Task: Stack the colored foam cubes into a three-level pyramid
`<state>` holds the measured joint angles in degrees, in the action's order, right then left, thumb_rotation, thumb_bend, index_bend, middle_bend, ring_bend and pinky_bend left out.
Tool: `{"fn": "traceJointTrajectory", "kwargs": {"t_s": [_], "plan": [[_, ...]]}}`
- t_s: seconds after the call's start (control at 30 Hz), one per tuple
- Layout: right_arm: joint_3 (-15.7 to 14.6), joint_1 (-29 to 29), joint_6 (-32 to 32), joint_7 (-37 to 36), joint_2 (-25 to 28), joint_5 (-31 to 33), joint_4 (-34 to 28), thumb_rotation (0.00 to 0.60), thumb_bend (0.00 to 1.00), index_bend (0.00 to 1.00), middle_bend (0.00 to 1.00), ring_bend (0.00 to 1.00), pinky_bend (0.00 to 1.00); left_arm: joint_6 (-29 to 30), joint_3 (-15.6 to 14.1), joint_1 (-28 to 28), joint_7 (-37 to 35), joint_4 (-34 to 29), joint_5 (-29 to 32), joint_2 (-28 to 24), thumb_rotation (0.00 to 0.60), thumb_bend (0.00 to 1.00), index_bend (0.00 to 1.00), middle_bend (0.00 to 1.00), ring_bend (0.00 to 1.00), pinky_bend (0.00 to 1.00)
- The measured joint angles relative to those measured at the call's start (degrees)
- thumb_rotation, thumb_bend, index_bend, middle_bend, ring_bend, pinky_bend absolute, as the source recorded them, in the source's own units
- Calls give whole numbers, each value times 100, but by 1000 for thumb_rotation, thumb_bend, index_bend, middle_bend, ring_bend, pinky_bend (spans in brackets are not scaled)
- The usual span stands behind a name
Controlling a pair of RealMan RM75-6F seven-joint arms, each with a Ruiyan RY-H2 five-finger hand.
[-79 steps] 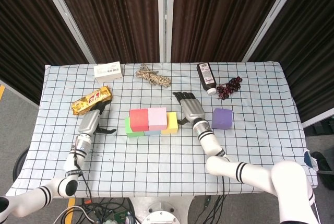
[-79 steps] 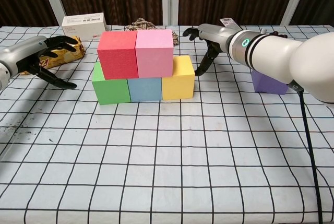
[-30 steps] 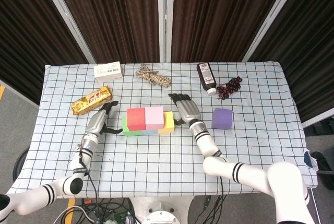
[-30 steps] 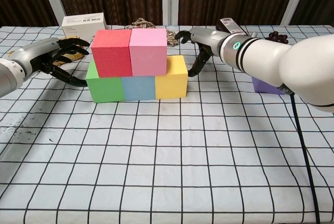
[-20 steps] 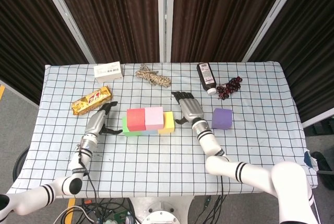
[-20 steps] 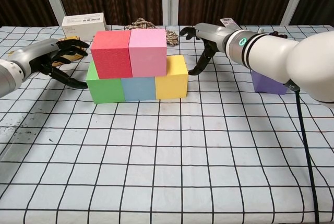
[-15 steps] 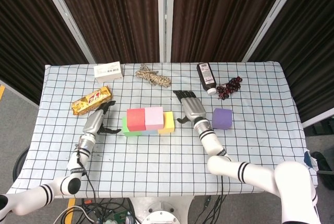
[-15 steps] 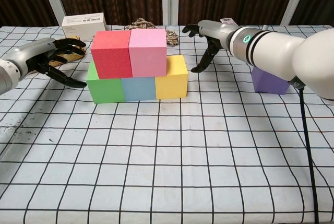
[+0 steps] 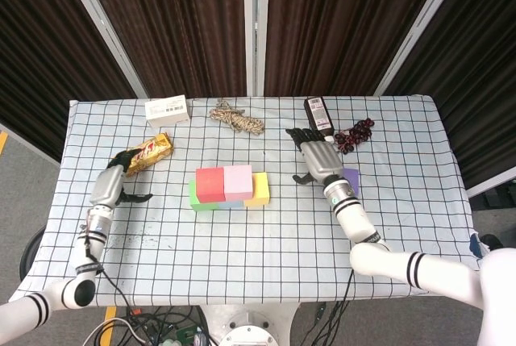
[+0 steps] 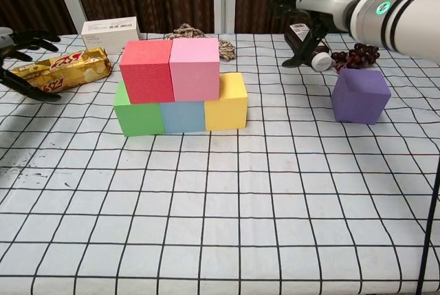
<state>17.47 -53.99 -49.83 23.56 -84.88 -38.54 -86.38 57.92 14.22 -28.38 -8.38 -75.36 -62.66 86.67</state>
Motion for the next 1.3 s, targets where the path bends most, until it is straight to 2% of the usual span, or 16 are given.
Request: {"fn": "traceJointTrajectory", "kwargs": {"t_s": [0.27, 0.43, 0.53, 0.63, 0.87, 1.17, 1.3], "plan": [[43, 276, -560, 216, 1183, 127, -1347, 600, 15, 0, 99, 0, 0, 602, -168, 388, 243, -562, -344, -689, 600, 0, 99, 93, 0, 107], [-215, 363, -774, 688, 1551, 371, -1718, 600, 0, 0, 120, 0, 0, 1026, -380, 596, 228, -569, -878, -854, 600, 0, 99, 93, 0, 106], [-434, 392, -898, 926, 1633, 728, -1885, 600, 0, 0, 81, 0, 0, 1301, -510, 771, 91, -552, -1149, -938, 600, 0, 99, 93, 0, 107], [-593, 492, -1096, 931, 1547, 860, -1903, 600, 0, 0, 66, 0, 0, 1450, -604, 900, -33, -609, -1284, -1014, 600, 0, 99, 92, 0, 106], [-831, 588, -1146, 935, 1225, 986, -1567, 600, 0, 0, 121, 0, 0, 1449, -777, 987, 180, -912, -1406, -1201, 600, 0, 99, 93, 0, 106], [-1000, 540, -1176, 1210, 690, 1157, -1022, 600, 9, 0, 129, 0, 0, 1397, -787, 1014, 253, -930, -1358, -1135, 600, 0, 99, 93, 0, 106], [-1061, 499, -1274, 1415, 420, 1157, -715, 600, 45, 0, 144, 0, 0, 1431, -785, 1055, 263, -884, -1326, -1074, 600, 0, 99, 93, 0, 106]]}}
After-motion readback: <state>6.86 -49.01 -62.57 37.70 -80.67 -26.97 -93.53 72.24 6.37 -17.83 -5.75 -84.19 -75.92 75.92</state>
